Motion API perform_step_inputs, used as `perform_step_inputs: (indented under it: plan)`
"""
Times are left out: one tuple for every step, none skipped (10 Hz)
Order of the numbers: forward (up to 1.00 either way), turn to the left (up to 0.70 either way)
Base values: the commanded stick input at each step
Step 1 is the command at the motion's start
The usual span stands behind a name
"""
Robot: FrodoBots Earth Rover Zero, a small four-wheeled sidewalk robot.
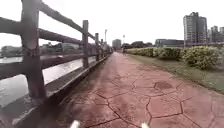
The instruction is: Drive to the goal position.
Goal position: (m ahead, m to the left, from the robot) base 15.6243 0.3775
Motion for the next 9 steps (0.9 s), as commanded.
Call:
perform_step_inputs:
  plan:
    - [0.70,0.00]
    - [0.70,0.00]
    - [0.70,0.00]
    - [0.70,0.00]
    - [0.70,0.00]
    - [0.70,0.00]
    - [0.70,-0.35]
    - [0.70,-0.35]
    - [0.70,-0.35]
